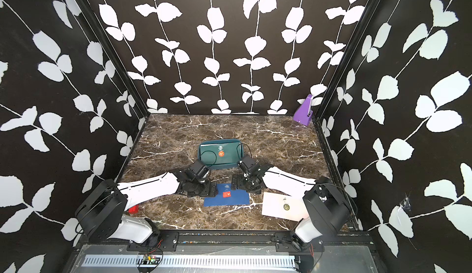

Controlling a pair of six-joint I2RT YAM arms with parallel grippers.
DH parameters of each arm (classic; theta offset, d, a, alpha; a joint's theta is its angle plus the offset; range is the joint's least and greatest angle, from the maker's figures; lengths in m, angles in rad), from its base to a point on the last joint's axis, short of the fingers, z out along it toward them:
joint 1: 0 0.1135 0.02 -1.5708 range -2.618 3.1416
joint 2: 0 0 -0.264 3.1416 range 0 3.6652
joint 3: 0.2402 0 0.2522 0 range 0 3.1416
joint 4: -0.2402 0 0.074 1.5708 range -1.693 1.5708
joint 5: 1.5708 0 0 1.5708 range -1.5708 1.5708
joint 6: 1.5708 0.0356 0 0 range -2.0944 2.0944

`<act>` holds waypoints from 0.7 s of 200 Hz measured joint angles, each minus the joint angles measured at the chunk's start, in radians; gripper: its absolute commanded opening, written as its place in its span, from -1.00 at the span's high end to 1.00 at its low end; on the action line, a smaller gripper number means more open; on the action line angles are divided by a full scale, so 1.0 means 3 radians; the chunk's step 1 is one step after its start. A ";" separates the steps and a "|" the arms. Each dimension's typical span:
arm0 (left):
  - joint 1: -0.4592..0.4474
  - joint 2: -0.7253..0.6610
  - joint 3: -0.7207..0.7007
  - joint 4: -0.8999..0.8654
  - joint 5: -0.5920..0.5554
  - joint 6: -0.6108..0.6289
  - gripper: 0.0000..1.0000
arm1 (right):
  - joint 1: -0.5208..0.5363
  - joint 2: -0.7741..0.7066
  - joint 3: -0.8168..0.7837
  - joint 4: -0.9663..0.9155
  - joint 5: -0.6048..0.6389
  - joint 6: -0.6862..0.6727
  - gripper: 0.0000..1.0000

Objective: Put the sealed envelopes into the storage box
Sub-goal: Pick up the envelope from the center of the board.

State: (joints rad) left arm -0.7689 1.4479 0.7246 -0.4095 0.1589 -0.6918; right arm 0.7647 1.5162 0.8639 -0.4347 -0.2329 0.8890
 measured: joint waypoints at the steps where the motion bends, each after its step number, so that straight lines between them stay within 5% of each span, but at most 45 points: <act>1: 0.0000 0.0001 0.0000 0.0005 0.0004 -0.0001 -0.98 | 0.0000 0.0004 -0.0010 0.0017 -0.0004 0.0001 -0.98; 140: 0.0022 0.0123 -0.0069 0.0614 0.0348 0.0178 -0.98 | 0.0207 0.0320 -0.0055 0.0589 0.0045 0.0229 -0.97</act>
State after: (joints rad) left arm -0.7624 1.4849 0.7040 -0.2253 0.2634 -0.6384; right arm 0.8268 1.6123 0.8474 -0.2581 -0.2195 0.9577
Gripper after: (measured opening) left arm 0.991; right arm 0.987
